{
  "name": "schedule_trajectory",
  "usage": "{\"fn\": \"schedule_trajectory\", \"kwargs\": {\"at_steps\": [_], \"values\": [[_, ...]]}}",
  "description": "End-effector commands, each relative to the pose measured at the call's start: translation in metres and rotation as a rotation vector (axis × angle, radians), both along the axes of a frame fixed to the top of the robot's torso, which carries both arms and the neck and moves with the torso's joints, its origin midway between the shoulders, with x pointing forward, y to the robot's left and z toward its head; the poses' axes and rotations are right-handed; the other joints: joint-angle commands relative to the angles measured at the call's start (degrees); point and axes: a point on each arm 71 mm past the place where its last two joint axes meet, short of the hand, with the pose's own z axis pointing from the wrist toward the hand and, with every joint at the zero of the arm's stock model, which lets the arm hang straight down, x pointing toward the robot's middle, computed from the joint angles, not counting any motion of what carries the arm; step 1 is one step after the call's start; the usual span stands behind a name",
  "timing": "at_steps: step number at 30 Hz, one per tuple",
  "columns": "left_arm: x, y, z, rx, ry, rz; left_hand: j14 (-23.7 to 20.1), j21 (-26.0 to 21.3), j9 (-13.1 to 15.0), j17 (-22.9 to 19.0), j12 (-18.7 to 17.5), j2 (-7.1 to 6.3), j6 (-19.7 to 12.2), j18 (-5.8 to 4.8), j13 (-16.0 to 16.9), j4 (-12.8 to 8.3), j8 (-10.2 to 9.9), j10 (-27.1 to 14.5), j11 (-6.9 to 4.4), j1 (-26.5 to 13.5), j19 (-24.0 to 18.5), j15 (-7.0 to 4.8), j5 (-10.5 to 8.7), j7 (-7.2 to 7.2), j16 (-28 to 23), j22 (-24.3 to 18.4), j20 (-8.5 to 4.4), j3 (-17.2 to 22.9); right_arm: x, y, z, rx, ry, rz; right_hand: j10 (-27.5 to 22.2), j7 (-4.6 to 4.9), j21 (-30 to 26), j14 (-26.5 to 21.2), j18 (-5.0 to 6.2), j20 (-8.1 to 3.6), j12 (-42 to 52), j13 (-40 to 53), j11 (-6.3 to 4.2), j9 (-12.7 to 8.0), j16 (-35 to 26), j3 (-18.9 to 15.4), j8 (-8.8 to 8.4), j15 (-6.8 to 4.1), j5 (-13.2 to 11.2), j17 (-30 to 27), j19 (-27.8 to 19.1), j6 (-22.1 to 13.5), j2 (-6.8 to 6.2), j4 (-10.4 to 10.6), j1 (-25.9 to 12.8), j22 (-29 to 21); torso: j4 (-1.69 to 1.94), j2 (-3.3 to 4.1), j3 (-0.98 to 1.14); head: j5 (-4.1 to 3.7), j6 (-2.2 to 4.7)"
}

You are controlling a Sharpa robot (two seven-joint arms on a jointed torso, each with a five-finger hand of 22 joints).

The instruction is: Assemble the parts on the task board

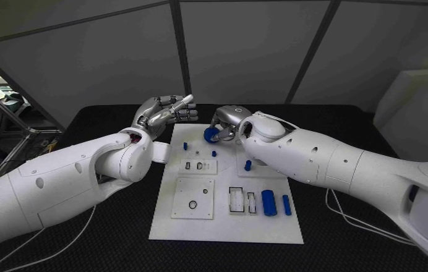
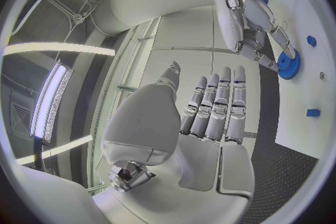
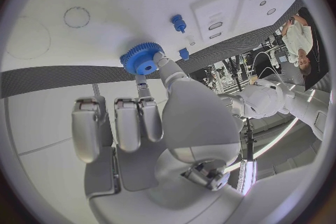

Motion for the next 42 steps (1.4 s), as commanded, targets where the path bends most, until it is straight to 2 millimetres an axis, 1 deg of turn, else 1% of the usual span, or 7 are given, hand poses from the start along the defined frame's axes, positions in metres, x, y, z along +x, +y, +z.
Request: {"fn": "schedule_trajectory", "kwargs": {"at_steps": [1, 5, 8, 11, 13, 36, 42], "values": [[0.0, -0.001, 0.002, -0.002, -0.009, -0.011, 0.1, 0.3, -0.1, 0.1, -0.4, 0.43, 0.1, -0.34, -0.1, -0.4, -0.3, 0.2, 0.25, 0.1, 0.2, 0.33, 0.09, 1.05, -0.3, 0.0, 0.01, 0.0, 0.001, -0.001, -0.003, -0.038, 0.017, -0.011, 3.4, -1.64, 0.4, 4.1, -0.86, -0.29, -0.1, 10.1, -0.26, 2.0, -0.2, -0.2, -0.45, -0.19, 0.1, 4.9, 6.0, 3.4, -0.37, -0.4, -0.8, 15.1, -0.03, 0.0, 0.0, -0.03, -0.07], [0.0, -0.002, 0.002, -0.003, -0.009, -0.012, 0.1, 0.3, -0.1, 0.1, -0.4, 0.43, 0.1, -0.34, -0.1, -0.4, -0.3, 0.2, 0.25, 0.1, 0.2, 0.33, 0.09, 1.05, -0.3, 0.0, 0.01, 0.0, 0.001, 0.002, -0.005, -0.041, 0.02, -0.006, 3.1, -1.3, 0.4, 4.0, -0.86, -0.11, -0.5, 9.8, 0.0, 1.8, -0.3, -0.5, -1.1, 0.05, -0.1, 4.7, 6.0, 2.5, -0.87, -0.4, -1.6, 15.1, -0.01, -0.01, -0.01, 0.05, -0.17], [0.0, -0.002, 0.002, -0.003, -0.009, -0.012, 0.1, 0.3, -0.1, 0.1, -0.4, 0.43, 0.1, -0.34, -0.1, -0.4, -0.3, 0.2, 0.25, 0.1, 0.2, 0.33, 0.09, 1.05, -0.3, 0.0, 0.01, 0.0, 0.001, 0.003, -0.005, -0.039, 0.021, -0.004, 2.9, -0.47, 0.4, 4.0, -0.86, 0.36, -0.8, 9.4, 0.71, 1.0, -0.4, -1.2, -1.36, 0.64, -1.2, 4.5, 6.0, -0.7, -1.59, -0.2, -2.9, 15.1, -0.01, -0.02, 0.0, 0.18, -0.19], [0.0, -0.002, 0.002, -0.003, -0.009, -0.012, 0.1, 0.3, -0.1, 0.1, -0.4, 0.43, 0.1, -0.34, -0.1, -0.4, -0.3, 0.2, 0.25, 0.1, 0.2, 0.33, 0.09, 1.05, -0.3, 0.0, 0.01, 0.0, 0.002, 0.005, -0.006, -0.035, 0.022, -0.004, 2.7, -0.09, 0.4, 4.0, -0.86, 0.78, -1.0, 9.2, 0.91, -0.3, -0.4, -2.4, -1.26, 0.93, -6.2, 4.5, 6.0, -5.5, -2.08, 0.6, -4.6, 15.1, -0.01, -0.02, -0.01, 0.2, -0.17], [0.0, -0.002, 0.002, -0.002, -0.008, -0.012, 0.1, 0.3, -0.1, 0.1, -0.4, 0.43, 0.1, -0.34, -0.1, -0.4, -0.3, 0.2, 0.25, 0.1, 0.2, 0.33, 0.09, 1.05, -0.3, 0.0, 0.01, 0.0, 0.002, 0.005, -0.006, -0.036, 0.028, -0.002, 2.7, -0.09, 0.4, 4.0, -0.86, 0.81, -1.0, 9.2, 0.89, -0.4, -0.4, -2.8, -1.3, 0.89, -7.0, 4.4, 6.0, -6.2, -2.09, 1.0, -5.1, 15.1, -0.01, -0.02, 0.0, 0.2, -0.17], [0.0, 0.0, 0.001, 0.0, -0.006, -0.008, 0.1, 0.3, -0.1, 0.1, -0.5, 0.5, 0.1, -0.35, -0.1, -0.5, -0.4, 0.2, 0.26, 0.2, 0.2, 0.35, 0.0, 1.06, -0.4, -0.1, 0.01, -0.1, 0.003, 0.0, -0.009, -0.035, 0.056, -0.008, 2.6, 0.31, 0.4, 4.0, -0.86, 1.21, -1.1, 9.1, 1.5, -0.2, -0.5, -4.8, -1.05, 1.37, -7.5, 4.3, 6.0, -6.1, -2.56, 3.7, -7.4, 15.1, -0.1, -0.03, 0.04, 0.21, -0.32], [0.001, 0.003, 0.001, 0.002, -0.005, -0.003, 0.1, 0.3, -0.1, 0.1, -0.5, 0.51, 0.1, -0.35, -0.1, -0.6, -0.4, 0.2, 0.26, 0.2, 0.2, 0.35, -0.01, 1.06, -0.4, -0.1, 0.01, -0.1, 0.0, -0.02, 0.004, 0.147, -0.053, -0.011, 2.6, 0.54, 0.4, 3.9, -0.86, 1.38, -1.1, 9.1, 1.72, -0.2, -0.5, -5.0, -1.02, 1.54, -6.8, 4.2, 6.0, -5.9, -2.61, 4.5, -7.4, 15.1, -0.25, -0.11, 0.1, 0.44, -0.1]]}}
